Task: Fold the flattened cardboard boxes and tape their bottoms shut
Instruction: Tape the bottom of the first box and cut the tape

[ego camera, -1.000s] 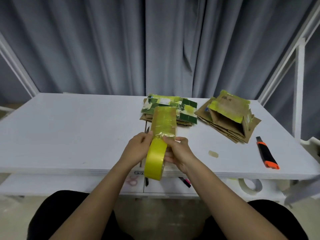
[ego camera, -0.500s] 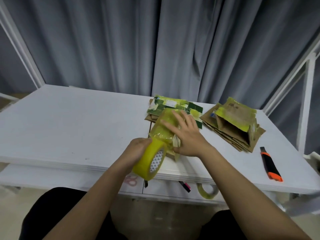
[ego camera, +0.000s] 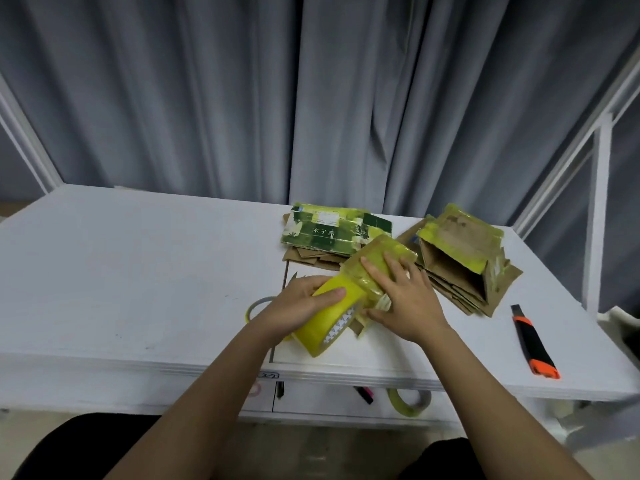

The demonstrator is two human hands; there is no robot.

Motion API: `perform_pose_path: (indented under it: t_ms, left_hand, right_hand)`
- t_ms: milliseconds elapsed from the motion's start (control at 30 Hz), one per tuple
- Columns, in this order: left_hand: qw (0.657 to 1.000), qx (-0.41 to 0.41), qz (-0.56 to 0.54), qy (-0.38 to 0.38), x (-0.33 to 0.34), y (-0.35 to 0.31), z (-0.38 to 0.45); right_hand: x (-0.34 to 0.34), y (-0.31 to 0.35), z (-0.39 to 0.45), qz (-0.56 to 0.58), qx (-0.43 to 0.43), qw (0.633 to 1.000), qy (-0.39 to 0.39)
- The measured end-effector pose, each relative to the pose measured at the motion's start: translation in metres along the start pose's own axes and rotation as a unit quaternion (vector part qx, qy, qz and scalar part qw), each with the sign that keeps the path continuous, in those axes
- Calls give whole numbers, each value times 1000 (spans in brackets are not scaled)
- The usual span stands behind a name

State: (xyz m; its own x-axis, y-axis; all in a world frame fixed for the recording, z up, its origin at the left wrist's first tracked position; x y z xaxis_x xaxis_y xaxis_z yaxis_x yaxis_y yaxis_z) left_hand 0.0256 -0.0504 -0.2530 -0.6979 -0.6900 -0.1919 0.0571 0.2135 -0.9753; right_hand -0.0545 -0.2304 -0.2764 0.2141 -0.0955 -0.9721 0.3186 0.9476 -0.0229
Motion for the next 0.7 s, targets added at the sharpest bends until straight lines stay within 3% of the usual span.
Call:
perform_pose_path:
  t_ms: [167, 267, 400, 533, 600, 700]
  left_hand:
    - [993, -9, 77, -88, -10, 11, 6]
    - [986, -7, 140, -94, -9, 24, 11]
    - [992, -6, 80, -102, -6, 34, 6]
    - [992, -17, 69, -105, -10, 40, 9]
    - [992, -25, 68, -102, -12, 44, 13]
    - [992, -33, 73, -93, -12, 44, 13]
  right_hand:
    - [2, 7, 11, -16, 24, 999, 15]
    - [1, 5, 18, -22, 46, 998, 26]
    - [2, 10, 19, -12, 43, 998, 37]
    - [0, 7, 17, 94, 53, 990, 91]
    - [-5, 9, 17, 170, 62, 982, 59]
    - [-9, 21, 25, 223, 57, 972, -51]
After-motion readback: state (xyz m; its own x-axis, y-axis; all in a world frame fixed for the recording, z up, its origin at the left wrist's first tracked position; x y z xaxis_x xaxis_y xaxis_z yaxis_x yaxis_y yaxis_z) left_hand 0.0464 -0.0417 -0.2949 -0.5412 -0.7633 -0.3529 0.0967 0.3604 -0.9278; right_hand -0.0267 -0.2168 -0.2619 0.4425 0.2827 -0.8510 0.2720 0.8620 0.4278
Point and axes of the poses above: each hand's wrist, its own z-axis towards the middle knuckle, its own x-axis out of the palm, y = z × x, the point moved 4 cm from there along z, towards the middle knuckle, and after that the axes turned 8 degrees about -y, right-handed, at the moved point
